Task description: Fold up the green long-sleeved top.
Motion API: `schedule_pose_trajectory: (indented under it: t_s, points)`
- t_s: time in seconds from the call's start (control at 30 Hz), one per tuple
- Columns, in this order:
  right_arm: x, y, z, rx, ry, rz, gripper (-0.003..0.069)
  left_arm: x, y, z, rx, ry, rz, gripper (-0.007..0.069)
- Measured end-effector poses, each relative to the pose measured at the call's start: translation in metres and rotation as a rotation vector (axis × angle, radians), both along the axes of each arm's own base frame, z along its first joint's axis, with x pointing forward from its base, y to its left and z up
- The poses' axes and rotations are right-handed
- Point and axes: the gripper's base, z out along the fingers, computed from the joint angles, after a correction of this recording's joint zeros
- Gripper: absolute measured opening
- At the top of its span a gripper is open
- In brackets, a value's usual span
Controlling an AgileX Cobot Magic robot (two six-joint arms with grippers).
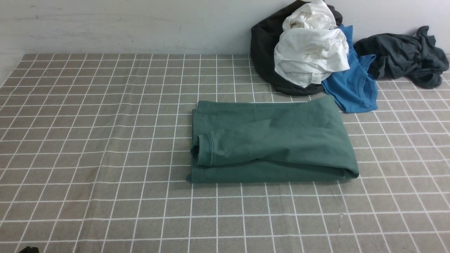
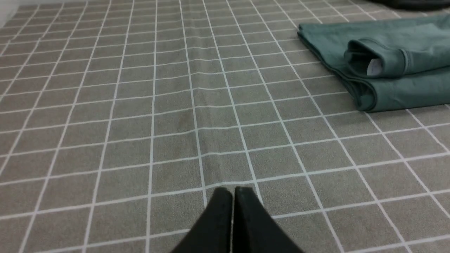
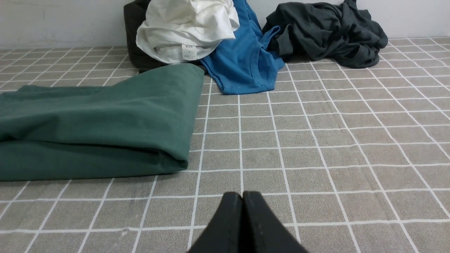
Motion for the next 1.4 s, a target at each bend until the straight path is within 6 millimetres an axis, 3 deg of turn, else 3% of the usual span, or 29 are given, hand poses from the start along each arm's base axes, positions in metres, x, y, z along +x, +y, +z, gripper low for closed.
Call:
schedule_pose_trajectory:
  t_s: [1.4]
  points:
    - [-0.0001,0.0,0.0001,0.0,0.001,0.0,-0.0014,0.0001,0.0018,-0.0004,-0.005,0.005,0.022,-0.0007]
